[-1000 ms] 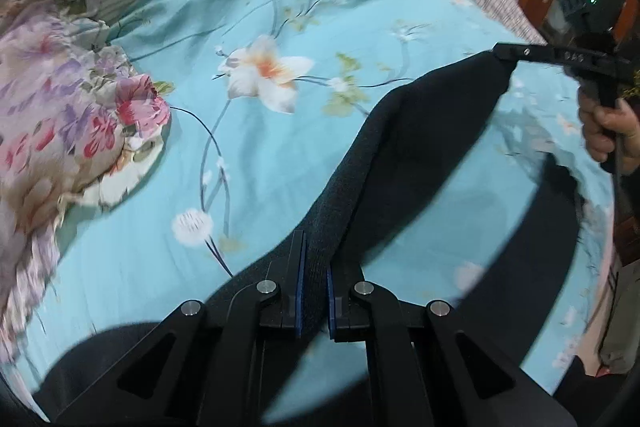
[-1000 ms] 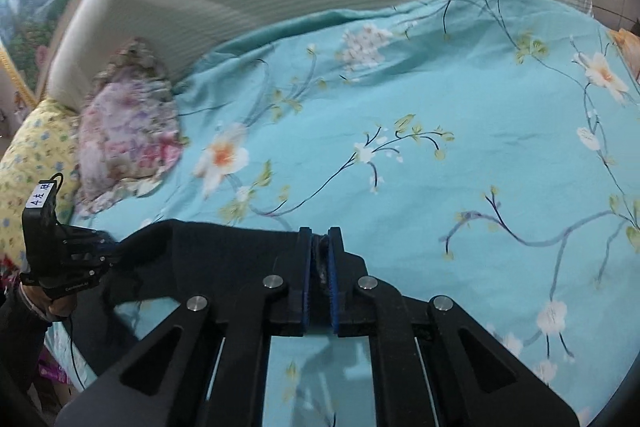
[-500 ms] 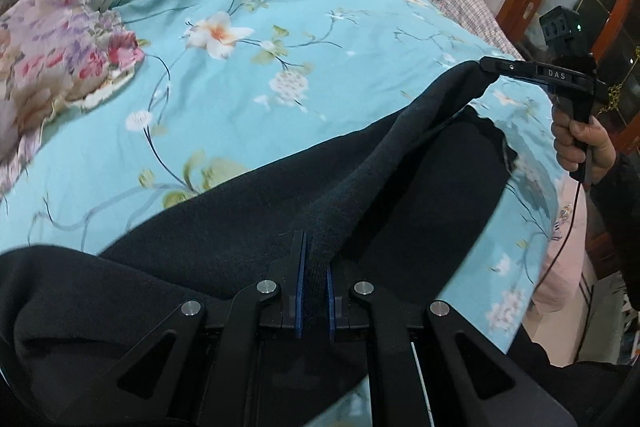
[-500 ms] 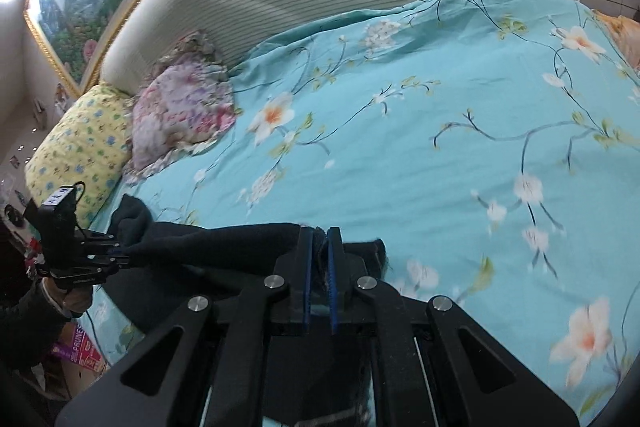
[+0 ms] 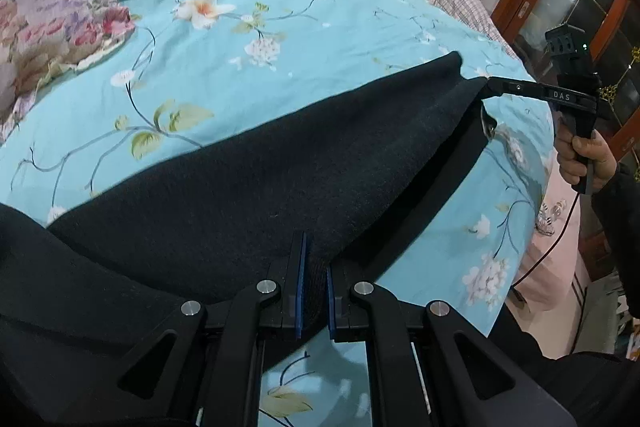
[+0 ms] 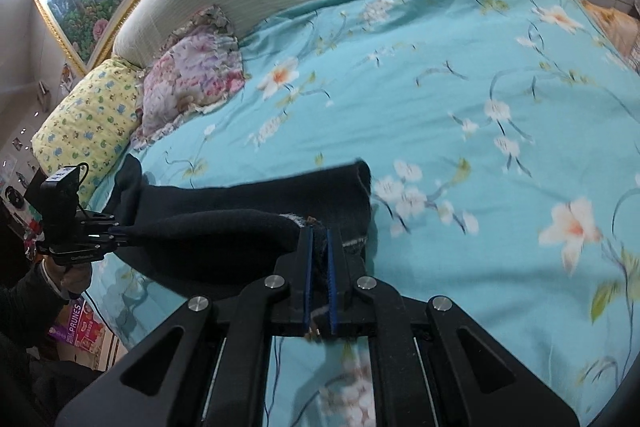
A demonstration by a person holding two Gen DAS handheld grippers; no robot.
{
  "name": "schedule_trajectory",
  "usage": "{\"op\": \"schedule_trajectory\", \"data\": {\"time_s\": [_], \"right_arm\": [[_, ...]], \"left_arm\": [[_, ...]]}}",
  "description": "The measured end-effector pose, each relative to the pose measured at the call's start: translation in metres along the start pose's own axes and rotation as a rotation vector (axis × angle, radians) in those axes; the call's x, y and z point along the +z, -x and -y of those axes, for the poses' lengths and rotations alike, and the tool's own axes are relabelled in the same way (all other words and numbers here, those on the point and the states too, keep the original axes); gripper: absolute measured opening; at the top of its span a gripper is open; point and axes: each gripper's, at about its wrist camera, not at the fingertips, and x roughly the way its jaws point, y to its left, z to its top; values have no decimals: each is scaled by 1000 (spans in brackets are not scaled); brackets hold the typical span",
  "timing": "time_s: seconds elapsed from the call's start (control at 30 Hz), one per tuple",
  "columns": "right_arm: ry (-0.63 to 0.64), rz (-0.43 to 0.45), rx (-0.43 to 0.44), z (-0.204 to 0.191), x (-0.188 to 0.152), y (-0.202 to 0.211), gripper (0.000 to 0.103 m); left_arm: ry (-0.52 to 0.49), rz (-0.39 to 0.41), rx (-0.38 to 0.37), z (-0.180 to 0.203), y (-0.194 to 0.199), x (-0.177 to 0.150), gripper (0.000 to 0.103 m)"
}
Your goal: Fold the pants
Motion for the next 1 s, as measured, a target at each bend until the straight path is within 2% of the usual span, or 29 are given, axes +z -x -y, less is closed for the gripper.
{"op": "schedule_trajectory", "data": {"time_s": [0.2, 0.3, 0.33, 0.37, 0.4, 0.43, 0.47, 0.57, 0.63, 0.77, 0.87, 1.0], "right_arm": [[37, -60, -63, -4, -18, -10, 7], [42, -102, -122, -5, -25, -18, 9], [45, -109, -141, -7, -27, -19, 11], [68, -108, -197, -13, -28, -18, 24], [83, -112, -236, -17, -28, -18, 42], [105, -113, -297, -24, -28, -17, 49], [120, -105, -322, -28, -29, -14, 57], [168, -72, -375, -46, -27, -4, 58], [184, -53, -383, -58, -23, 1, 58], [209, -32, -339, -90, -16, 3, 59], [219, -40, -307, -114, -14, -5, 60], [240, -66, -280, -145, -14, -25, 61]], "left_arm": [[-16, -45, 18, 4, -18, -15, 8], [-23, -63, 38, 7, -26, -20, 13], [-28, -60, 49, 9, -26, -22, 19], [-28, -58, 47, 10, -25, -22, 26], [-26, -57, 42, 12, -24, -22, 32], [-24, -56, 34, 13, -23, -22, 43], [-27, -50, 35, 16, -21, -23, 51], [-38, -42, 64, 23, -17, -27, 53], [-26, -35, 67, 23, -11, -29, 53], [19, 5, 70, 17, 5, -34, 55], [71, 40, 78, 7, 23, -40, 60], [139, 81, 89, -10, 46, -49, 60]]}}
